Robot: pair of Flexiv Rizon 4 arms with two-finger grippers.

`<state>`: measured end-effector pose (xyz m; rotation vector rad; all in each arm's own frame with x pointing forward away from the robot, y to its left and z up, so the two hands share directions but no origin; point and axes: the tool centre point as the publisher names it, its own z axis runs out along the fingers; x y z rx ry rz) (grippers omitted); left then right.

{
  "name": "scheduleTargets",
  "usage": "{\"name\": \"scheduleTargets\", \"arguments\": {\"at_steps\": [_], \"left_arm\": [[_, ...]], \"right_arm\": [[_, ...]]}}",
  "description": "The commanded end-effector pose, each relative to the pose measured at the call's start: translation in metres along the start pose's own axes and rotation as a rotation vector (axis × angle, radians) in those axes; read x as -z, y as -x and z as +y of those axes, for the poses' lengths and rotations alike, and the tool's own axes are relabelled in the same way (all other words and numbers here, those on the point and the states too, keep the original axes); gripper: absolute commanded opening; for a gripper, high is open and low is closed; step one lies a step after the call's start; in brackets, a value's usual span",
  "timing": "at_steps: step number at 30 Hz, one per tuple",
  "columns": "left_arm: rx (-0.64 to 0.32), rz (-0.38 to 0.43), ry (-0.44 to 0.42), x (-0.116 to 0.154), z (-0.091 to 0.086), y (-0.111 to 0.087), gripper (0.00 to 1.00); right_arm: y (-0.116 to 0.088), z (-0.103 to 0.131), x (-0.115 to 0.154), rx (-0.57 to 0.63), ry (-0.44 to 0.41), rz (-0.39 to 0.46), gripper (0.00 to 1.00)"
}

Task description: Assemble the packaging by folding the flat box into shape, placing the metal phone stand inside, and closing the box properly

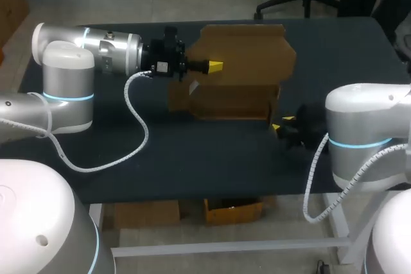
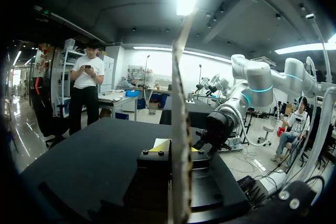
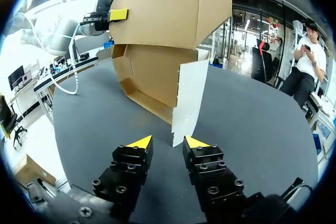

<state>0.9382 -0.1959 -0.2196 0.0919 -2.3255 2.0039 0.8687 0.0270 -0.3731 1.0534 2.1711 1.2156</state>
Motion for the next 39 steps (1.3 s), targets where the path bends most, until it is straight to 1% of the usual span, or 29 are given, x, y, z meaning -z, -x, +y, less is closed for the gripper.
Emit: {"name": "scheduleTargets", "arguments": {"at_steps": [1,3,10,16,21,24,28,39], "left_arm": [[0.0,0.002,0.0,-0.001,0.002,0.001,0.0],[0.0,0.002,0.0,-0.001,0.002,0.001,0.0],[0.0,0.002,0.0,-0.001,0.002,0.001,0.0],[0.0,0.002,0.0,-0.001,0.002,0.001,0.0],[0.0,0.002,0.0,-0.001,0.002,0.001,0.0],[0.0,0.002,0.0,-0.001,0.002,0.001,0.0],[0.0,0.002,0.0,-0.001,0.002,0.001,0.0],[0.0,0.002,0.0,-0.001,0.002,0.001,0.0]], "right_arm": [[0.006,-0.002,0.012,0.019,0.004,0.114,0.37],[0.007,-0.003,0.013,0.042,-0.005,0.122,0.36],[0.015,-0.003,0.017,0.111,0.001,0.164,0.36],[0.028,-0.005,0.016,0.132,0.016,0.194,0.39],[0.033,-0.003,0.011,0.16,0.023,0.225,0.39],[0.035,-0.001,0.008,0.179,0.027,0.247,0.37],[0.038,0.002,0.005,0.194,0.044,0.272,0.37],[0.044,0.005,-0.012,0.242,0.049,0.322,0.39]]}}
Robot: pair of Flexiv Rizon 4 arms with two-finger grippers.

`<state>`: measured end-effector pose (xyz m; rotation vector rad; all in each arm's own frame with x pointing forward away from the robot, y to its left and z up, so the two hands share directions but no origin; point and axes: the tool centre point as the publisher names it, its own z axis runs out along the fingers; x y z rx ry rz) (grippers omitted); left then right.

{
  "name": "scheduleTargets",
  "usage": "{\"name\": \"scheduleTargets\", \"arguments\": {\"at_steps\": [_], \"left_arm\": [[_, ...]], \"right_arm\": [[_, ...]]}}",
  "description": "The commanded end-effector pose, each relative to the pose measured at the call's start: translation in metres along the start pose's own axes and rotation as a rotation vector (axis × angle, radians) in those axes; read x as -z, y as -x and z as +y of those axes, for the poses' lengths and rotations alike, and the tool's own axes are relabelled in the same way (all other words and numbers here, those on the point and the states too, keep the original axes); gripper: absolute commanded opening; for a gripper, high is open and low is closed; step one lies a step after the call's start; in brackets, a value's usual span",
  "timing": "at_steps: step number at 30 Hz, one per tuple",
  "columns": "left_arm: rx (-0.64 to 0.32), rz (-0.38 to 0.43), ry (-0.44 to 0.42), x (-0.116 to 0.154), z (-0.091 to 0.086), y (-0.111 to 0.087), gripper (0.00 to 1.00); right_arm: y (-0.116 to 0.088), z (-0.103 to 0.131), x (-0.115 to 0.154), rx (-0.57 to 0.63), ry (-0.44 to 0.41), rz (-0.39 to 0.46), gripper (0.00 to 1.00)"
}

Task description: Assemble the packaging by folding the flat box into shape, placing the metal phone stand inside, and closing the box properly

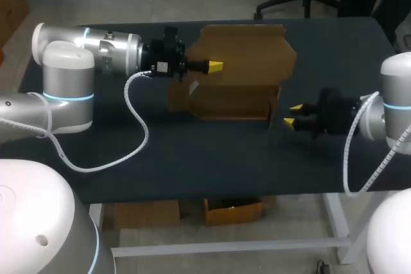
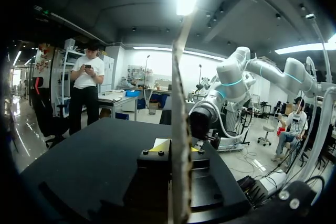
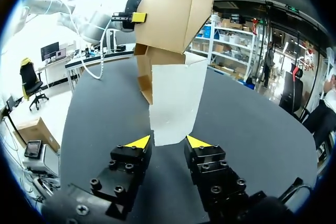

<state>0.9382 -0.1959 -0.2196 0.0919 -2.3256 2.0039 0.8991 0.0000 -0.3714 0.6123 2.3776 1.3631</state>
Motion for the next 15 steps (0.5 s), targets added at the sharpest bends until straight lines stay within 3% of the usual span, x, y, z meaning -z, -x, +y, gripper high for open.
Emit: {"name": "scheduleTargets", "arguments": {"at_steps": [1,15], "left_arm": [[0.0,0.002,0.0,-0.001,0.002,0.001,0.0],[0.0,0.002,0.0,-0.001,0.002,0.001,0.0]], "right_arm": [[0.005,-0.001,-0.006,0.011,0.004,0.048,0.39],[0.021,0.012,-0.02,0.069,0.009,0.077,0.41]]}}
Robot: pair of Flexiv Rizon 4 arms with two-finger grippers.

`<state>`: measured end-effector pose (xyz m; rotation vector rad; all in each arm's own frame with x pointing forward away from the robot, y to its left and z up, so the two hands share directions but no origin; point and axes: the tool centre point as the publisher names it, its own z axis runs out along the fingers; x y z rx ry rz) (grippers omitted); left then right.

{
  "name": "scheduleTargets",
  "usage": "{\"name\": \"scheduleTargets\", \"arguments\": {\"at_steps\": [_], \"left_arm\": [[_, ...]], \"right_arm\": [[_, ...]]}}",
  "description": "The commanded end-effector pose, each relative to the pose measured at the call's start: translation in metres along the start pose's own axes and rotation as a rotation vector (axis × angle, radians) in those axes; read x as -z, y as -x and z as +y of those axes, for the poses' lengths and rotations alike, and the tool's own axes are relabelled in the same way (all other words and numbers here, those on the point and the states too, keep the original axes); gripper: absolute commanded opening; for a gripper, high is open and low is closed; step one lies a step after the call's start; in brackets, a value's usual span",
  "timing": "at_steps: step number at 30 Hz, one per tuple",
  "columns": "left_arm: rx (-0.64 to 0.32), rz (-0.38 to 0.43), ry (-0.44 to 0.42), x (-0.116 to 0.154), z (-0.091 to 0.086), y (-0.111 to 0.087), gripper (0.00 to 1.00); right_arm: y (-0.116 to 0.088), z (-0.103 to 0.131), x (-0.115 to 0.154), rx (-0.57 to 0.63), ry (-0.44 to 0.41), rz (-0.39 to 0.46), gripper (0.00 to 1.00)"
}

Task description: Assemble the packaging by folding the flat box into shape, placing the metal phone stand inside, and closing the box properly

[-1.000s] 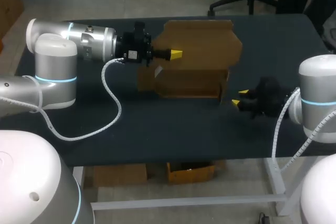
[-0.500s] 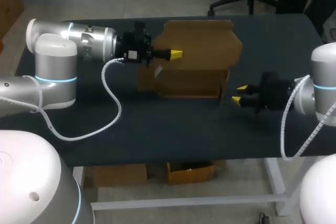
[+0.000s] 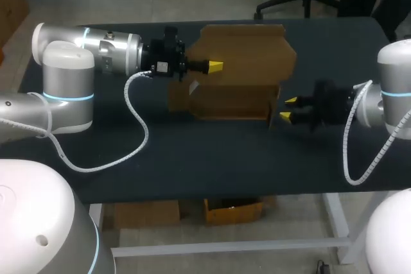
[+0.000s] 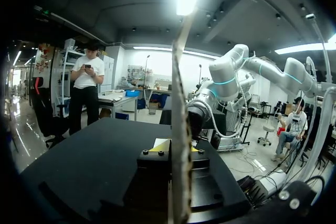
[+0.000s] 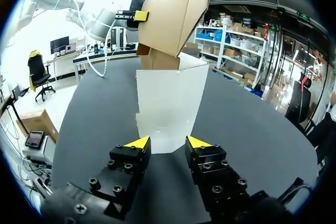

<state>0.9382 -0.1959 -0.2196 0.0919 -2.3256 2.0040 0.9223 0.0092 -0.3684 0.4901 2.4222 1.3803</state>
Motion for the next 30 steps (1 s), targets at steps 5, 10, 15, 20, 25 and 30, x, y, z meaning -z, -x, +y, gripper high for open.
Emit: {"name": "scheduleTargets", "arguments": {"at_steps": [5,10,15,20,25,30], "left_arm": [[0.0,0.002,0.0,-0.001,0.002,0.001,0.0],[0.0,0.002,0.0,-0.001,0.002,0.001,0.0],[0.0,0.002,0.0,-0.001,0.002,0.001,0.0],[0.0,0.002,0.0,-0.001,0.002,0.001,0.0],[0.0,0.002,0.0,-0.001,0.002,0.001,0.0],[0.0,0.002,0.0,-0.001,0.002,0.001,0.0]], "right_arm": [[0.01,0.005,-0.007,0.013,0.013,0.017,0.42],[0.013,0.006,-0.012,0.018,0.017,0.025,0.44],[0.015,0.009,-0.014,0.028,0.015,0.033,0.47],[0.015,0.012,-0.019,0.034,0.015,0.04,0.47],[0.012,0.016,-0.025,0.039,0.022,0.048,0.47],[0.009,0.019,-0.028,0.039,0.022,0.051,0.47]]}}
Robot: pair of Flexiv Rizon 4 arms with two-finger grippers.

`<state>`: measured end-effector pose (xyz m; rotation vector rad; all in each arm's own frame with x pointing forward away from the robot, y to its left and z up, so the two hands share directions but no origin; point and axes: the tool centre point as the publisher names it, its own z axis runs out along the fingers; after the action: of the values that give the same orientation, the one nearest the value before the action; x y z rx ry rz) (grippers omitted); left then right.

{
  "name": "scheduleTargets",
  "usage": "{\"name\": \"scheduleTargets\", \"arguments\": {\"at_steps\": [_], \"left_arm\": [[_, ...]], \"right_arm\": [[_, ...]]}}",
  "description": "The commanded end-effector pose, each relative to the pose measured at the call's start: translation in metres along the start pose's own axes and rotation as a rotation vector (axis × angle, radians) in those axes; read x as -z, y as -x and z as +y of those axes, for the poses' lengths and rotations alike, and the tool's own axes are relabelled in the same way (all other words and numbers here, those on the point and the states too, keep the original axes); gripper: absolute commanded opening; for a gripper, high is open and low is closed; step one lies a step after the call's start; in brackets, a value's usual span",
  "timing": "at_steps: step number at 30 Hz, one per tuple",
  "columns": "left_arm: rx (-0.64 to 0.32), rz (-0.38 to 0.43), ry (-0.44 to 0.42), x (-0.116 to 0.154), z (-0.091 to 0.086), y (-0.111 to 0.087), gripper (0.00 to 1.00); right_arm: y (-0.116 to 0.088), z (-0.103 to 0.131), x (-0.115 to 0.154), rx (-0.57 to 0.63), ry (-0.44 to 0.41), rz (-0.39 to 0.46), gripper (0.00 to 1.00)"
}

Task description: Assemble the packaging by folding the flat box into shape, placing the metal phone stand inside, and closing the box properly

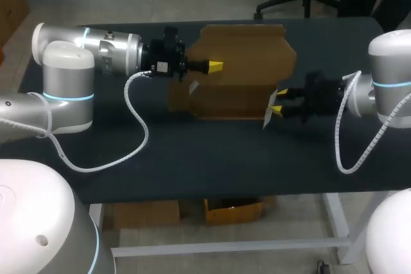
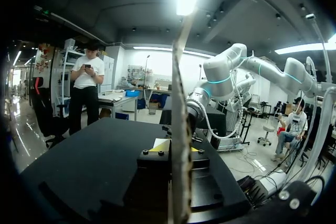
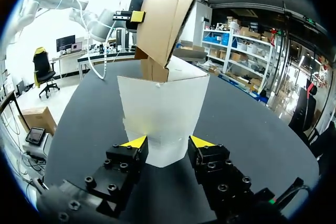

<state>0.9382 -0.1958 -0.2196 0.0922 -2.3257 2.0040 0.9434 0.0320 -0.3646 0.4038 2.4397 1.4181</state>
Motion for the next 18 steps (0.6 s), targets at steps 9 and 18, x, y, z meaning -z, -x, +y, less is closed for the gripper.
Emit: {"name": "scheduleTargets", "arguments": {"at_steps": [9,18], "left_arm": [[0.0,0.002,0.0,-0.001,0.002,0.0,0.0],[0.0,0.002,0.0,-0.001,0.002,0.0,0.0]], "right_arm": [[-0.005,0.005,-0.009,-0.011,0.005,-0.008,0.47],[-0.007,0.006,-0.015,-0.042,0.008,-0.043,0.48]]}}
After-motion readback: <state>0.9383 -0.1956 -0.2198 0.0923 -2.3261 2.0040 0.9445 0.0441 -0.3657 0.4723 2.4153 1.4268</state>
